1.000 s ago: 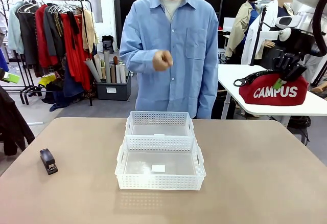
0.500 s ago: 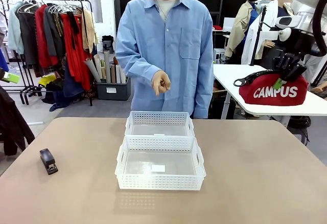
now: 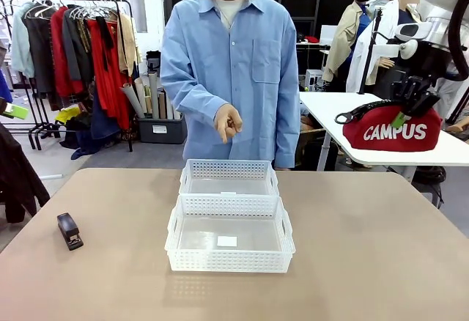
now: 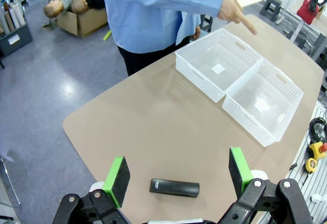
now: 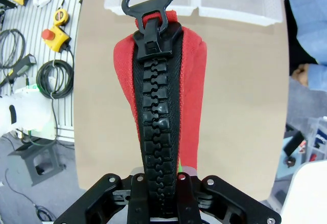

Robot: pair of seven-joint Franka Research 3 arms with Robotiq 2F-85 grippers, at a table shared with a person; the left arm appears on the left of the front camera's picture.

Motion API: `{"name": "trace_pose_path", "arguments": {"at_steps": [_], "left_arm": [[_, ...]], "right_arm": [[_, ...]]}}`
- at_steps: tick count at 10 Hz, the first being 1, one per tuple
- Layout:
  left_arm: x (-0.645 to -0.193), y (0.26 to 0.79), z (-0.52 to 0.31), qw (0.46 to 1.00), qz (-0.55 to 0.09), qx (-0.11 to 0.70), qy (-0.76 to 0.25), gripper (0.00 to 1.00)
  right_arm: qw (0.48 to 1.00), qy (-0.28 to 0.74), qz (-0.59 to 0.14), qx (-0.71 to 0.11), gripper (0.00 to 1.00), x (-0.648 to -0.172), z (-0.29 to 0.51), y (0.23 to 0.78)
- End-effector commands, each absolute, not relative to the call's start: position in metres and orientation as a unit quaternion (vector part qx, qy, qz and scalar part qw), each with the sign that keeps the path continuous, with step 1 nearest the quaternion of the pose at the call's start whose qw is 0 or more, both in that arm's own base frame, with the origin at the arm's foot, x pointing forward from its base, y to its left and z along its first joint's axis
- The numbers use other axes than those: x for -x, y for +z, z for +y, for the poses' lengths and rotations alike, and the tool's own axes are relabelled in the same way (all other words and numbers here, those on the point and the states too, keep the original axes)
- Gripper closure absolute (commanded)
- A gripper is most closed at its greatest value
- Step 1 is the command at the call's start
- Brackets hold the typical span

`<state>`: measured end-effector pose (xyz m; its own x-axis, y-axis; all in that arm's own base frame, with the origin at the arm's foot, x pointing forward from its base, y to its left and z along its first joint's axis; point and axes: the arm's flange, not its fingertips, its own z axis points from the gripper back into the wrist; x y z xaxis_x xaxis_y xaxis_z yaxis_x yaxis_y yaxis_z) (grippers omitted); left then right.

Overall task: Distribute items into two baskets.
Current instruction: Move the picked Pencil pouch towards the Organizing basket indicated by the person, stopping as directed.

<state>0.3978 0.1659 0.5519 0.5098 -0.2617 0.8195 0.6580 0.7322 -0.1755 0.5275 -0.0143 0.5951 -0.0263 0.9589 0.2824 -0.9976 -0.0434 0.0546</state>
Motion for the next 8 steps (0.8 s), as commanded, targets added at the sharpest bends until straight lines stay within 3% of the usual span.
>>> {"name": "trace_pose_path", "arguments": {"at_steps": [1, 4, 8], "left_arm": [[-0.397, 0.552, 0.166, 0.829, -0.419, 0.247, -0.277, 0.00], [-0.397, 0.552, 0.166, 0.829, -0.419, 0.247, -0.277, 0.00], [-0.397, 0.552, 0.166, 0.829, -0.419, 0.247, -0.277, 0.00]], "right_arm": [[0.687, 0.712, -0.088, -0.117, 1.00, -0.527, -0.013, 0.599], [0.687, 0.712, -0.079, -0.122, 1.00, -0.527, -0.014, 0.595], [0.705, 0.695, -0.077, -0.121, 1.00, -0.561, 0.022, 0.584]]}}
